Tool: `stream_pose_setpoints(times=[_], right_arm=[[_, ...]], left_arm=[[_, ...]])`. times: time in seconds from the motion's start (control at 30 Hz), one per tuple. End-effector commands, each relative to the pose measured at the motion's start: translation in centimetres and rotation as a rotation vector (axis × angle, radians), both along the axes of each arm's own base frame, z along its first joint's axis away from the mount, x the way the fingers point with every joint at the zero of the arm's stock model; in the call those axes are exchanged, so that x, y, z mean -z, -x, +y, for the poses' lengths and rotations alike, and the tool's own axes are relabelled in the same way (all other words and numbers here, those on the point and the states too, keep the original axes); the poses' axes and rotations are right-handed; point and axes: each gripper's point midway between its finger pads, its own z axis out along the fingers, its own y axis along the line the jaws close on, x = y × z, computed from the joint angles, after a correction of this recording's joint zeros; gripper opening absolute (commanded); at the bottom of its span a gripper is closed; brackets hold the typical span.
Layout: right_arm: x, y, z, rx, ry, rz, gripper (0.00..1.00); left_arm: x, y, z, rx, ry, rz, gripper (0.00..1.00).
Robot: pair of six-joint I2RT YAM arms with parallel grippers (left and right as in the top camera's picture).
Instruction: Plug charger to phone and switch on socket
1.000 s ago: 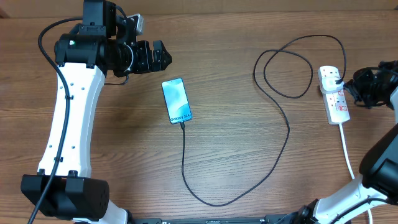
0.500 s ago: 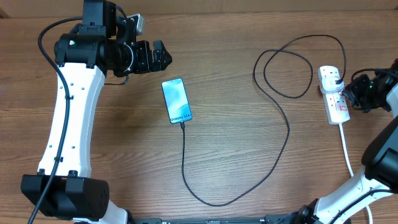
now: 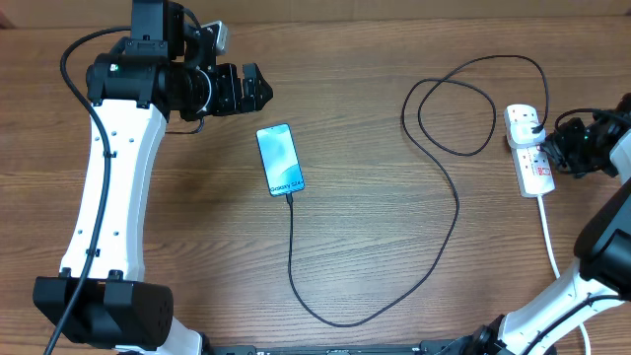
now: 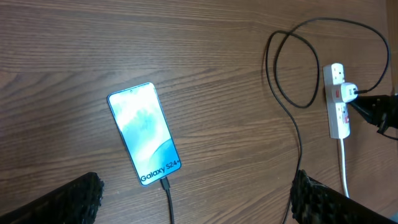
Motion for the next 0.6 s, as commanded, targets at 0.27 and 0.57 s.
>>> stream_pose_setpoints(times=[0.27,0.57], right_arm=[[-0.43,-0.75,-0.88,-0.136,0.101,-0.044,0.04],[-0.05,-0.8,-0.22,-0.159,0.108,-0.035,0.04]], left_arm=[[-1.12,-0.04,0.01,0.019,-0.013,-0.046,1.0],[-1.12,-0.04,0.01,0.019,-0.013,-0.046,1.0]])
